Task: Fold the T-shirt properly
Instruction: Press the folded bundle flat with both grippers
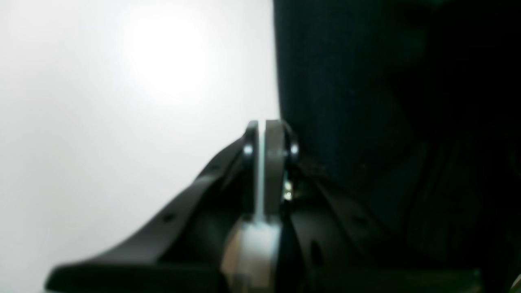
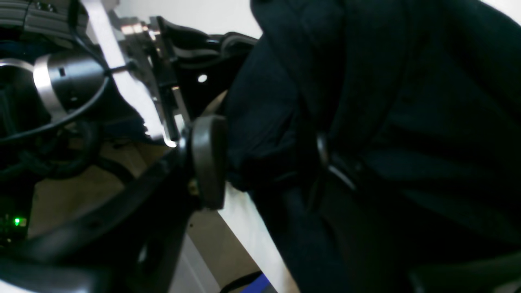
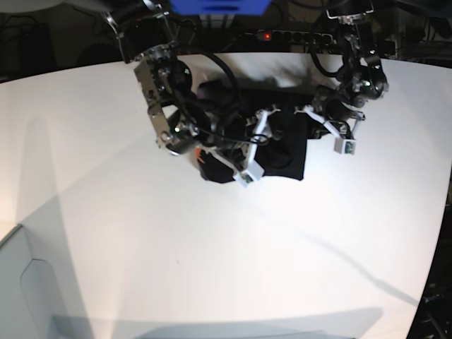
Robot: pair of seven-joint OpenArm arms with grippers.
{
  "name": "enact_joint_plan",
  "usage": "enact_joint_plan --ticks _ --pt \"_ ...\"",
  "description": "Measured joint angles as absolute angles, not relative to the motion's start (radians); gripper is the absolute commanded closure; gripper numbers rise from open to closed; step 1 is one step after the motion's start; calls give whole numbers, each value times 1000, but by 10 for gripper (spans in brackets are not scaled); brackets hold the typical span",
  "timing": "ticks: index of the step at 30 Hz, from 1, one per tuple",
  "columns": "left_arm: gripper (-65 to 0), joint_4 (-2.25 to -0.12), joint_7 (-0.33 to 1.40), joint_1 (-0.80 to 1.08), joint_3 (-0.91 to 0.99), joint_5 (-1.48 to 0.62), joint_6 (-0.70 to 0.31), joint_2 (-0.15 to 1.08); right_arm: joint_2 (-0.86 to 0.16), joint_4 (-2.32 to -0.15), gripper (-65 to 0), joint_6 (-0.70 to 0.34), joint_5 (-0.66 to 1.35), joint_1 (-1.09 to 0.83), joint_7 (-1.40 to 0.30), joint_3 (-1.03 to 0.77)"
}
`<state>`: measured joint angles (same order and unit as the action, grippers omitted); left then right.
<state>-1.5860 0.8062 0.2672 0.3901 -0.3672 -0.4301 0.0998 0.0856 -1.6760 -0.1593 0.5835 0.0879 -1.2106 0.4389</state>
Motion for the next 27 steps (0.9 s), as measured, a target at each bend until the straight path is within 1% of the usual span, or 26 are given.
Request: enact_joint_plan --ticks 4,8,10,11,12,16,17,18,21,25,27 --pt "-33 -1586 806 267 390 -368 -430 99 86 -1697 -294 -159 582 85 -1218 434" --pt "-33 -1586 806 267 390 -367 -430 99 80 -1826 -294 -159 593 85 -1218 432" --pt "-33 -1586 806 267 390 -368 -430 100 52 -1872 -285 -159 611 88 -1216 418" --pt "-33 -1586 806 268 390 -368 -430 100 38 -1880 -268 -159 608 88 -1218 400" --pt "-33 -1586 806 268 390 -368 -430 99 23 -1876 -234 -159 592 88 -1221 375" --pt "-32 -1587 806 268 390 -366 -430 100 -24 -1814 -66 -159 580 87 -1218 327" --pt "-32 -1587 806 268 389 -366 -430 100 -25 -1794 -35 -159 583 86 -1216 327" --pt "-32 -1587 806 268 389 -366 -430 99 -23 -1768 -19 -159 587 85 -1211 329" --pt "-32 -1591 808 268 389 -367 -430 99 -14 -1728 -26 -159 583 72 -1214 345" --pt "-32 -1590 810 266 389 -363 -430 99 -3 -1723 -27 -159 585 50 -1155 400" --pt "-32 -1590 810 266 389 -363 -430 99 1 -1673 -27 -159 601 57 -1102 432"
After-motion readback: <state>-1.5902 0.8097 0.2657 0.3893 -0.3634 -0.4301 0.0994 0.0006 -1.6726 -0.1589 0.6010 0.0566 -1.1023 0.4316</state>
